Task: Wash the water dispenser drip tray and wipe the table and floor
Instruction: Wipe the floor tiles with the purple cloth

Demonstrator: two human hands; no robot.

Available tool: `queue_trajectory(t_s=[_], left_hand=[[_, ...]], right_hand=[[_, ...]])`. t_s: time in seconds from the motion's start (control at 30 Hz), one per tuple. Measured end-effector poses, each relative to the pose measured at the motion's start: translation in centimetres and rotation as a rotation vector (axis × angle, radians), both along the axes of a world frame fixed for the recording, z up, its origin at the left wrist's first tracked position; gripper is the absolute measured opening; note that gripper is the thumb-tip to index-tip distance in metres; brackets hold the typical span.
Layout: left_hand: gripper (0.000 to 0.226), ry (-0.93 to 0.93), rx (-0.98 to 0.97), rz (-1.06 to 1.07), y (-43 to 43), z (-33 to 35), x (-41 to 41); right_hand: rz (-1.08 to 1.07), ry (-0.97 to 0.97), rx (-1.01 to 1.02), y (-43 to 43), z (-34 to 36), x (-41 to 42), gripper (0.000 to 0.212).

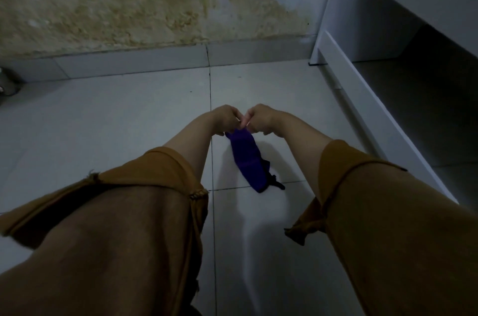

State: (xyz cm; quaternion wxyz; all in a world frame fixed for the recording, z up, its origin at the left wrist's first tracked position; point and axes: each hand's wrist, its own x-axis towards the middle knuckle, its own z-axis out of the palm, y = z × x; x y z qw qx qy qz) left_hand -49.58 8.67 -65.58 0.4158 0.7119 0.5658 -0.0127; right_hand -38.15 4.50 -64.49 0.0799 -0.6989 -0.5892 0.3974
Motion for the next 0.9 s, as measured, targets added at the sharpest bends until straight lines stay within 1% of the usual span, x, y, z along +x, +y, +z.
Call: queue_trajectory(t_s=[0.1,0.17,0.27,0.4,0.47,0.53,0.6,0.7,0.8,0.9], left_hand=[[0.029,0.098,0.072,-0.075,-0.1,-1.6,0.3],[0.031,0.178,0.126,-0.141,-0.3,-2.7,0.5],[0.039,0.306,0.149,-0.245,-0.1,-4.7,0.7],[0.049,0.448,0.163,-0.333,0.6,-7.3,1.0],[0.055,0.529,0.196,-0.375,0.9,-8.3,1.2],[0.060,0.567,0.243,-0.422,1.0,-9.3,1.4],[0.063,0.585,0.275,-0.496,0.9,-10.3,1.7],[0.065,0.657,0.303,-0.592,0.9,-11.6,2.0],[0.061,0.698,0.299,-0.565,1.0,-12.5,1.9],[0.056,0.679,0.311,-0.510,1.0,-13.1,1.8]], right_hand=[[0.035,-0.086,-0.072,0.2,-1.2,-0.5,0.037],[0.082,-0.121,-0.122,0.1,-2.3,-0.7,0.037],[0.149,-0.189,-0.185,0.3,-4.3,-0.8,0.038],[0.165,-0.249,-0.237,0.6,-7.4,-0.7,0.037],[0.245,-0.308,-0.299,0.6,-8.9,-0.6,0.041],[0.359,-0.401,-0.318,0.5,-10.0,-0.6,0.051],[0.456,-0.531,-0.230,0.4,-10.6,-0.8,0.053],[0.505,-0.641,-0.099,0.5,-11.2,-0.6,0.039],[0.443,-0.750,0.051,0.7,-11.7,0.2,0.030],[0.327,-0.854,0.295,0.9,-11.7,1.8,0.024]])
